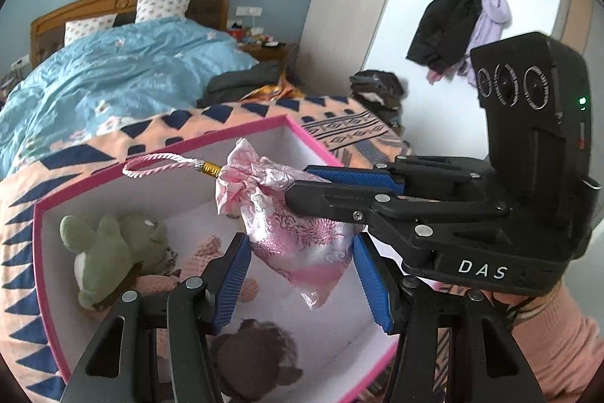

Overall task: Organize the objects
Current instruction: 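Lift the pouch with the right gripper and release it into the box, then move the right gripper to the floral tissue pack and grasp it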

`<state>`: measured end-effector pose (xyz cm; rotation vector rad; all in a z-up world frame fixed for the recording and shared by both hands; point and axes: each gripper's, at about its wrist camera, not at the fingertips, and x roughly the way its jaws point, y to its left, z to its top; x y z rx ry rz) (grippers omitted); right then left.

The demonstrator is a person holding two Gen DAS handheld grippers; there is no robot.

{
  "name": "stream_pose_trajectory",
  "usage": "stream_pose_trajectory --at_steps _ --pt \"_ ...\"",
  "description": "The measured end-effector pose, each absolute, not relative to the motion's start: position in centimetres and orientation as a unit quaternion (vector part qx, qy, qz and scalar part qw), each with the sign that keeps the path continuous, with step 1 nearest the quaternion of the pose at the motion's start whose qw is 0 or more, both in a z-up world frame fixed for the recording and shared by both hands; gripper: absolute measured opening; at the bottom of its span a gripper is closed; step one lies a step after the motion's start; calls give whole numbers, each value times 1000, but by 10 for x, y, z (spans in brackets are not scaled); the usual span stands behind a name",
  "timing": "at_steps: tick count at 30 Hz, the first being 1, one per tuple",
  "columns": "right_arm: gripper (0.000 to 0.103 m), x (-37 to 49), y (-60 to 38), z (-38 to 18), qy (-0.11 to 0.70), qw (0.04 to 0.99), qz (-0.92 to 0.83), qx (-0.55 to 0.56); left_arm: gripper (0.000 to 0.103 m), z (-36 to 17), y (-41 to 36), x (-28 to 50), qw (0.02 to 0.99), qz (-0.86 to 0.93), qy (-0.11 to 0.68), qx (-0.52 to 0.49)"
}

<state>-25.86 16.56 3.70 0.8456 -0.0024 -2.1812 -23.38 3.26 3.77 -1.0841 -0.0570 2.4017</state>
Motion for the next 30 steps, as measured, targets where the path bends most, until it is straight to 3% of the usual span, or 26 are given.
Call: stream_pose_trajectory --at_steps 8,12,22,30 --pt "18 -281 150 24 18 347 -868 354 57 21 30 -260 215 872 -25 -440" --pt "32 -292 154 20 -2 335 -867 369 57 21 25 -257 212 873 -42 -436" --pt "35 -275 172 23 -24 348 -864 363 58 29 26 -236 201 891 -28 -407" --pt "45 -231 201 38 -39 382 -861 333 63 54 26 -180 227 908 -18 -352"
